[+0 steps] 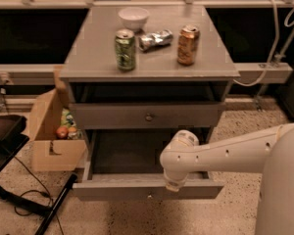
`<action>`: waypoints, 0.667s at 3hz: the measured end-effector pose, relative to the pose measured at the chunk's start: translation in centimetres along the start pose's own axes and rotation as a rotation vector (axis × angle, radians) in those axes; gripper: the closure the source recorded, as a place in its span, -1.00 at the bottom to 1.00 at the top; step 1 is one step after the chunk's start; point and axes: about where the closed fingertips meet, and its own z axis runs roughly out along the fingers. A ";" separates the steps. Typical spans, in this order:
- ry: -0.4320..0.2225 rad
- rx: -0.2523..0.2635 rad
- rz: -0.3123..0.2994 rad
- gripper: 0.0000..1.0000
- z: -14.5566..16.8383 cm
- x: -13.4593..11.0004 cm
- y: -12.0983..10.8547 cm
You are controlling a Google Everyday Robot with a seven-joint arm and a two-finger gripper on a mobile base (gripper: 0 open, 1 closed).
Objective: Open middle drawer
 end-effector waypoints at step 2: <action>0.024 0.009 -0.037 0.70 -1.5 2.6 5.6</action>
Offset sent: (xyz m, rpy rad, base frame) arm -0.0257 -0.0012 0.0108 -0.0002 -0.0223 0.0109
